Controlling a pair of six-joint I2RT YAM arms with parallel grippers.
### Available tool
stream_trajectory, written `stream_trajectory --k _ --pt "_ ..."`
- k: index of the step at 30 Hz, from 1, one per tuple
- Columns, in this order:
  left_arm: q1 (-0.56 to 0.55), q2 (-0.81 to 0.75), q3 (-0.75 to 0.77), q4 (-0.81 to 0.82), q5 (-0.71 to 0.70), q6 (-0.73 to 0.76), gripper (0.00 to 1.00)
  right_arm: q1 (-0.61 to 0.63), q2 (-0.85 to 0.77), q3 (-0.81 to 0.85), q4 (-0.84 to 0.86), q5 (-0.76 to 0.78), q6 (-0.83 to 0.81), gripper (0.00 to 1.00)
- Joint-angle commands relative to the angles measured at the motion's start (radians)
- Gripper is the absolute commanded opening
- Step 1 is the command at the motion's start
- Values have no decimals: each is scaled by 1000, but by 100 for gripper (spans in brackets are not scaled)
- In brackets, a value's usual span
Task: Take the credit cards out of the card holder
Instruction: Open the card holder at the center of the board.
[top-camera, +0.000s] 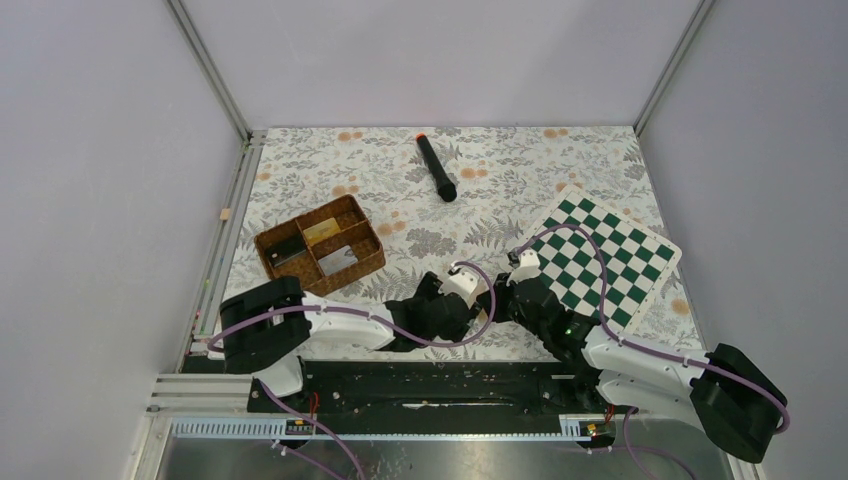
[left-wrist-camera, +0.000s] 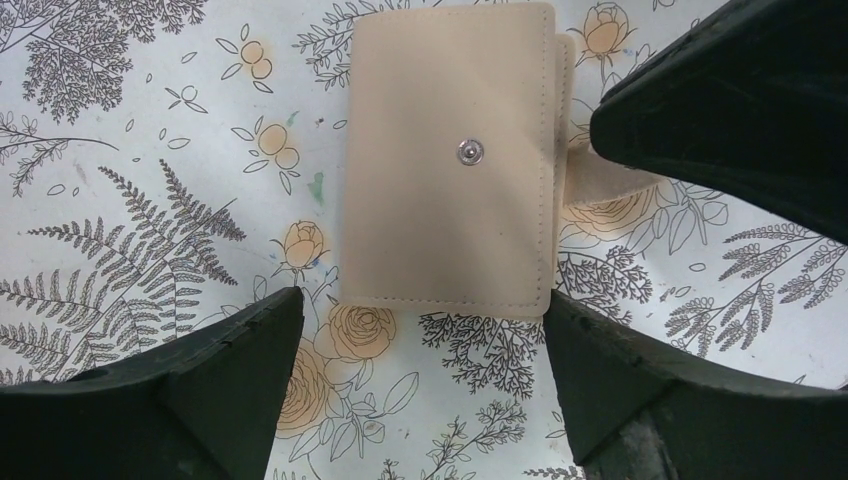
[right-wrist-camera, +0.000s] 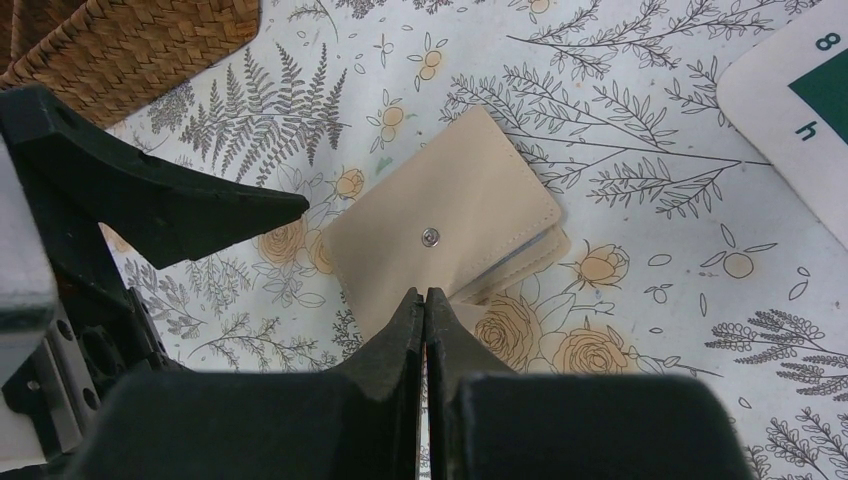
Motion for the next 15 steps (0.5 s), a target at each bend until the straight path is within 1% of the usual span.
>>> stream_trajectory --k 1,7,14,15 --pt "-3 -53 7 45 -37 -4 87 -10 -19 2 7 27 -2 0" --pt "-3 -86 11 47 -34 8 83 -9 -20 -4 10 23 -7 0" --pt "-3 -63 29 46 -37 10 77 -10 4 -10 32 6 -2 0" --pt "-3 -59 31 43 -44 7 76 -10 5 -11 33 5 -2 0"
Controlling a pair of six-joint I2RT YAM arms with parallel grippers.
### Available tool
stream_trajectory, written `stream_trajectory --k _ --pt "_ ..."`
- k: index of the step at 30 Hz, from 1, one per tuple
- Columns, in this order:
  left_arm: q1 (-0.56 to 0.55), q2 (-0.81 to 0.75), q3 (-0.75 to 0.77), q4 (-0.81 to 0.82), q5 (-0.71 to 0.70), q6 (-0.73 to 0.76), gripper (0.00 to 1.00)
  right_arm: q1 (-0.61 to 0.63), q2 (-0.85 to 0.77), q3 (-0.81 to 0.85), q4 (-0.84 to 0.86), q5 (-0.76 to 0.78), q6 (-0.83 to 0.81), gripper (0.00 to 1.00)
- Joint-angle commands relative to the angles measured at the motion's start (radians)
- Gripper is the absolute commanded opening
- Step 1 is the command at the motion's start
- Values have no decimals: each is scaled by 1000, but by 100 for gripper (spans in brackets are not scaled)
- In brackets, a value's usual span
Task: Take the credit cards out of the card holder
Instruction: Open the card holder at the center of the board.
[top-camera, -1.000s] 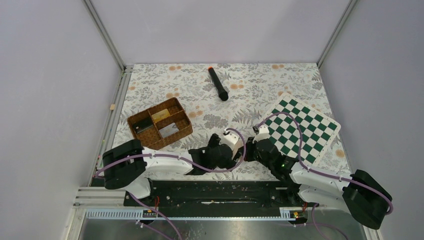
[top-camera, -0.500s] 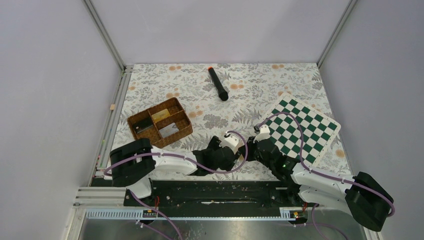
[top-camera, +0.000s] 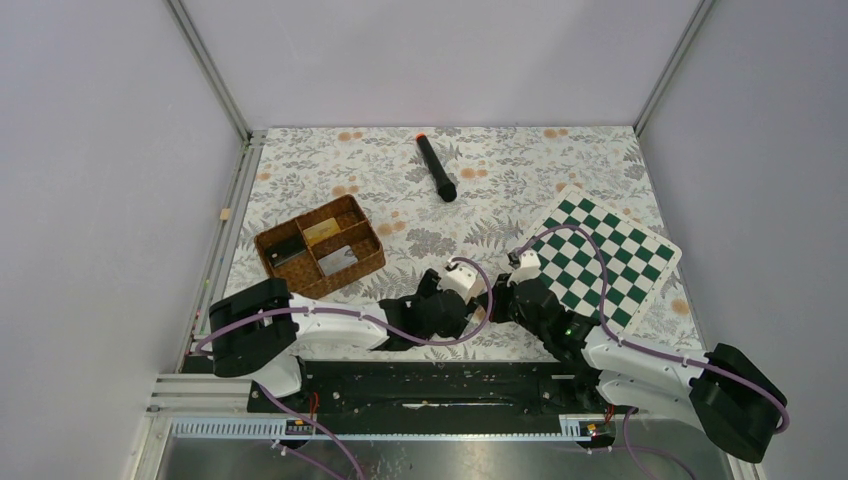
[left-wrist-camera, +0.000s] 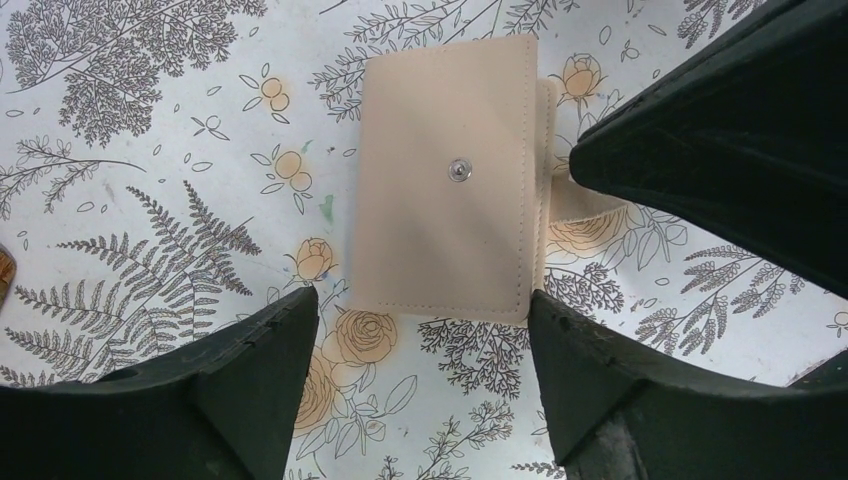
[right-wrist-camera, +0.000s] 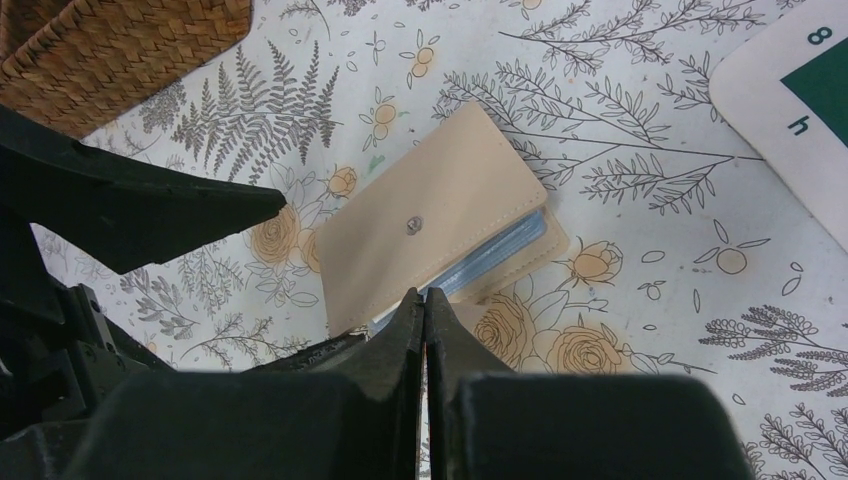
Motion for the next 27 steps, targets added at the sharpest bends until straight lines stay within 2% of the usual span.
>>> stream_trajectory --k 1,5,8,15,20,27 --pt "-3 -1 36 31 -45 1 74 -9 6 -6 31 -2 -2 0" --pt "-3 -9 40 24 -62 -11 69 -11 0 -12 32 0 -5 0" --pt "-3 -17 42 24 -71 -16 58 -12 0 -15 30 0 -6 0" --pt "20 -11 63 -15 -68 -58 20 -20 -15 -19 21 2 -11 0" --pt "43 -26 57 -23 -64 -95 2 -23 -26 -24 16 3 -16 0" --pt "65 -35 51 -17 -83 -90 0 -27 -36 -17 1 -8 -22 0"
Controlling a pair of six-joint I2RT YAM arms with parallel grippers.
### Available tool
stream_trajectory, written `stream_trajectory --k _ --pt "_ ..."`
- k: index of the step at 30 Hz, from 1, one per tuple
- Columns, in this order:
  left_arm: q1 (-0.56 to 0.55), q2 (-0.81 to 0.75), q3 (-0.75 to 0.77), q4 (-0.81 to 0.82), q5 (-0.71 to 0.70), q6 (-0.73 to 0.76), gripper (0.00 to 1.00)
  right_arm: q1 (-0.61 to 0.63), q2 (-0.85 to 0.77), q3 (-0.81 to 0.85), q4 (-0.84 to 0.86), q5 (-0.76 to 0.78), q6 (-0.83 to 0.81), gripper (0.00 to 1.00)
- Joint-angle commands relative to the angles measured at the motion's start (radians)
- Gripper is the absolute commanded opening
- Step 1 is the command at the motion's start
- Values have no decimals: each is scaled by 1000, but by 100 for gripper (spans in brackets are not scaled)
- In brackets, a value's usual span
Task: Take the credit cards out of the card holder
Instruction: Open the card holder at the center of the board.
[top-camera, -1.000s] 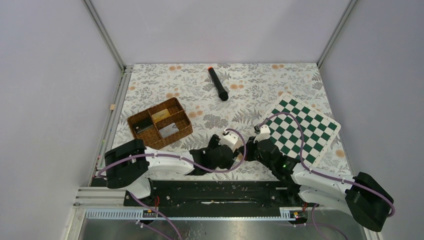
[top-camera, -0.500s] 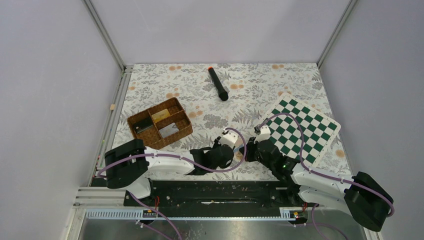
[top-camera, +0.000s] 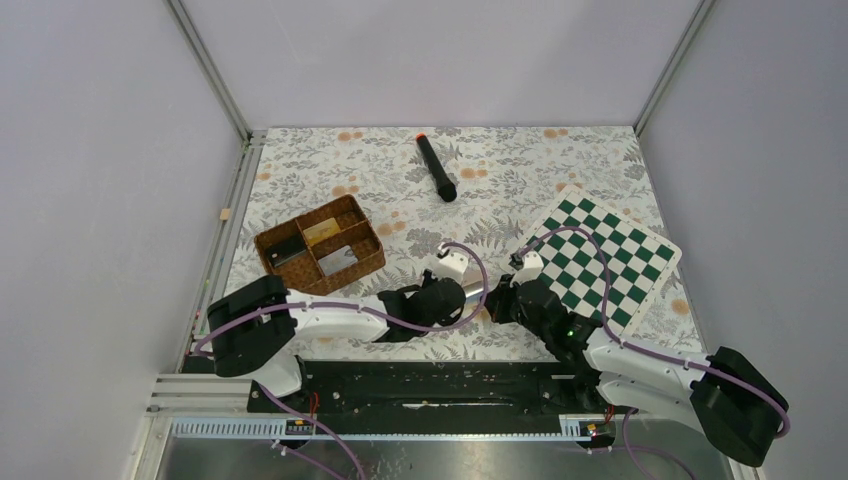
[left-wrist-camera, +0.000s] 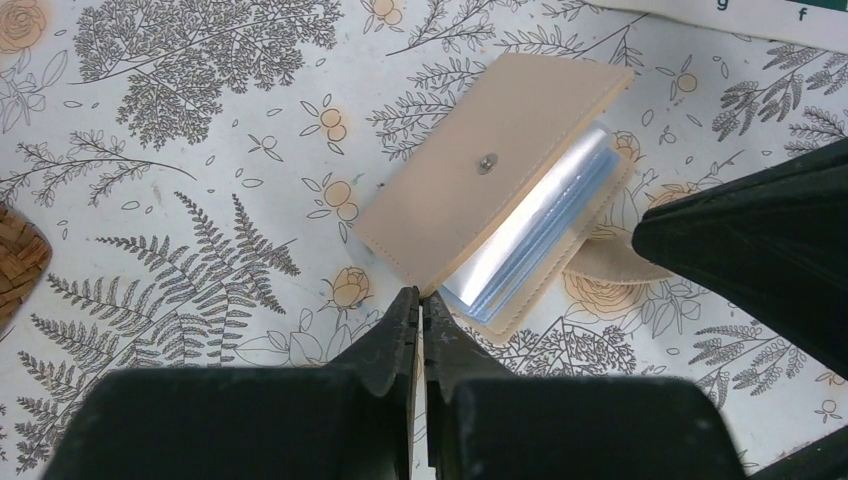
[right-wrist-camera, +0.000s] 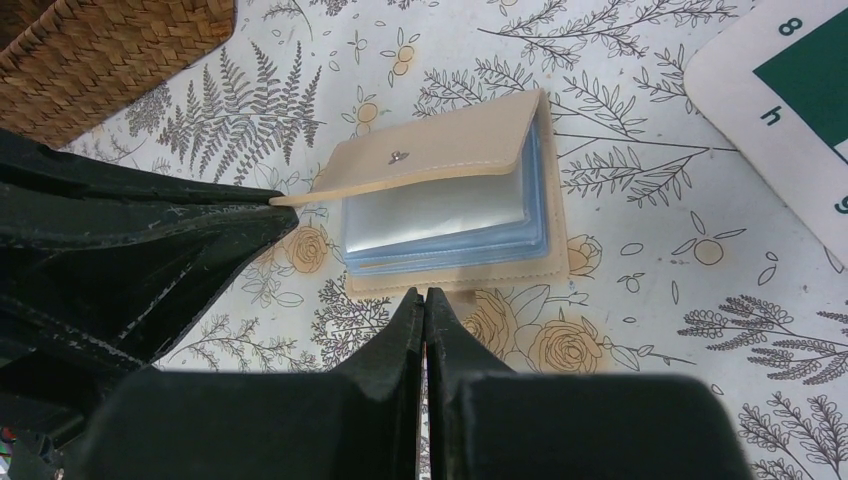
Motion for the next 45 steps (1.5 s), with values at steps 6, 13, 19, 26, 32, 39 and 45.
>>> stream_trajectory --k 6,13,19,26,32,39,45 --pt "15 -92 19 -25 -31 -23 0 -25 -41 25 -43 -5 -33 0" --pt "61 -109 73 -208 81 -171 0 -58 -36 58 -79 -4 -19 27" --pt "107 -153 20 -210 201 -304 0 -68 -29 82 -117 -50 24 46" --pt "150 -223 -34 -222 298 -445 0 -68 -135 160 -305 -19 111 57" --pt "158 -262 -70 -237 304 -515 0 -68 -179 203 -343 -110 173 54" --pt "170 -270 -106 -224 324 -556 0 -68 -10 193 -154 -233 264 49" --pt "172 -295 -141 -228 324 -572 0 -69 171 199 -29 -287 281 52"
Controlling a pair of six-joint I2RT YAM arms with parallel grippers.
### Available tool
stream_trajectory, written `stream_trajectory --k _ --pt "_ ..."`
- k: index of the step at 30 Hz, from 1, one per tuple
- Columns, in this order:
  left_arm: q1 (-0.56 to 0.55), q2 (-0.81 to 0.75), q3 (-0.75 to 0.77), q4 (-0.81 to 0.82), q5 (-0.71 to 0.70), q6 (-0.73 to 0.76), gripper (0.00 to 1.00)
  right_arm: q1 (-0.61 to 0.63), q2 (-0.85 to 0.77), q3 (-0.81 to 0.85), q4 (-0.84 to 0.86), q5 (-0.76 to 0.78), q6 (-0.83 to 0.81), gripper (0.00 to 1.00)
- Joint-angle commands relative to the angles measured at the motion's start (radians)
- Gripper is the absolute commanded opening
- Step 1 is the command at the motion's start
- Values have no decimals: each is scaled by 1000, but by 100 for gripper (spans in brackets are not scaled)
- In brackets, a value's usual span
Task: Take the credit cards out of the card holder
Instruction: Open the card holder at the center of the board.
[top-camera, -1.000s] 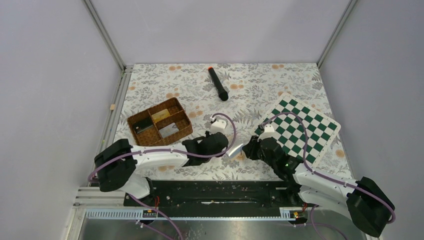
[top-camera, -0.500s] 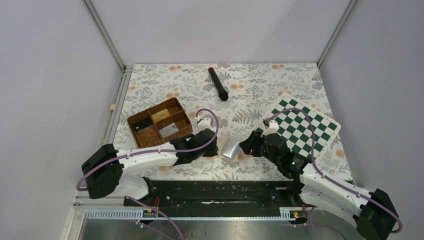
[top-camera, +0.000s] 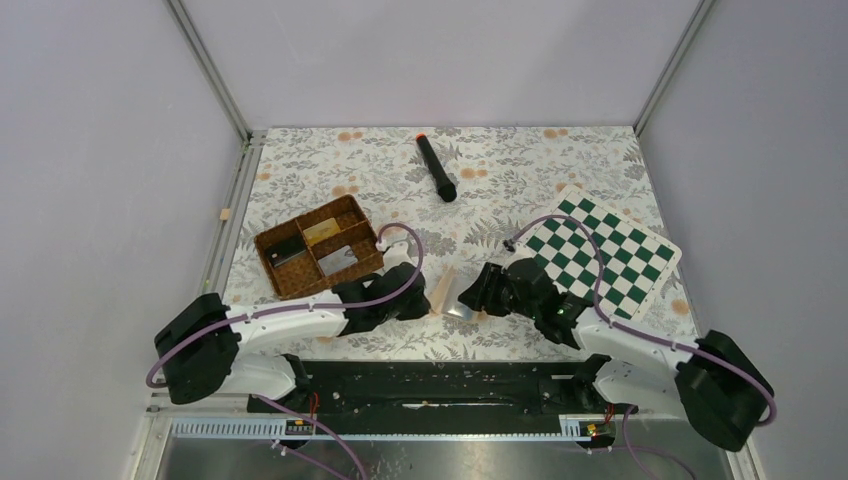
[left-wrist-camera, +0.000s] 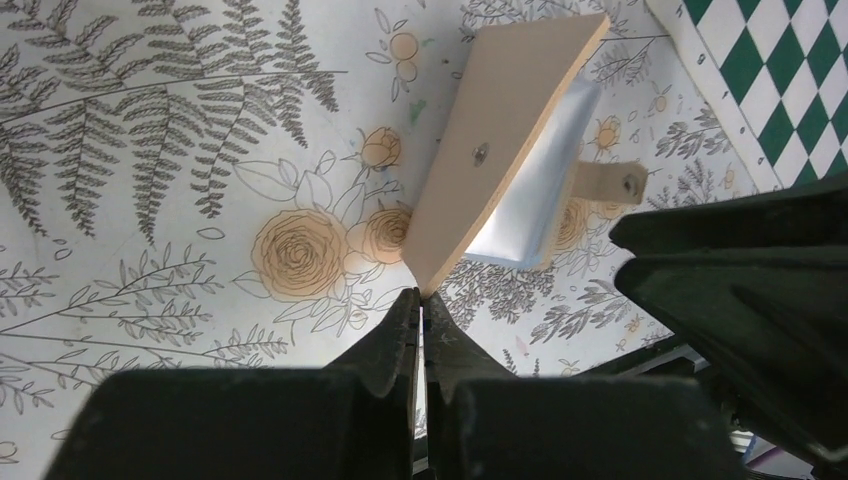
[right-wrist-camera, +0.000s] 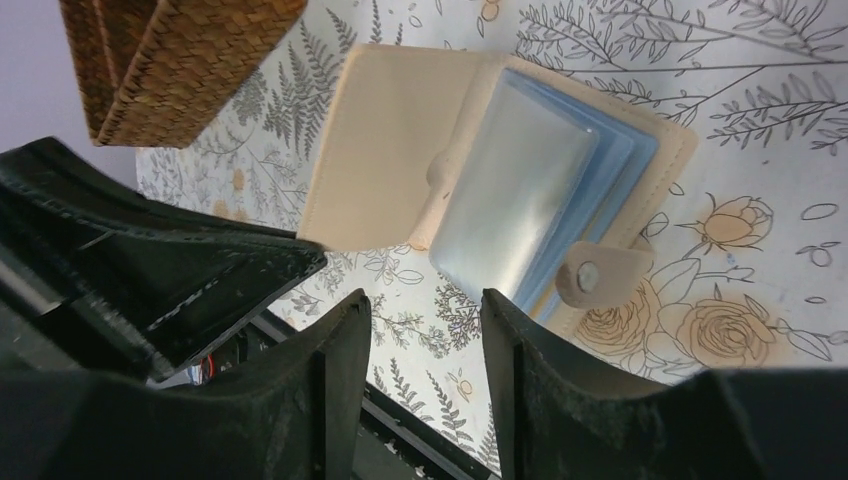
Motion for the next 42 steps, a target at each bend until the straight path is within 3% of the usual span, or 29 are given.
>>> stream_trajectory --k 1,6,9,17,25,32,39,42 --pt "4 -37 -33 1 15 -29 0 -5 102 31 132 -44 32 52" --pt "5 -46 -53 -43 -7 -30 0 -4 152 36 122 27 0 50" --pt "5 -41 -58 -66 -23 -14 0 -4 155 38 101 61 -22 44" --pt "6 38 -31 -102 -33 25 0 -7 175 35 69 116 -59 45" --pt "6 23 -23 -101 -12 43 34 -10 242 18 123 87 -71 45" --pt "5 -36 130 -211 8 142 41 -11 246 35 111 82 -93 35" --pt "5 -103 224 -189 134 181 45 -10 248 42 105 72 -94 35" --pt "5 -100 219 -87 234 205 45 -10 238 42 105 69 -92 35"
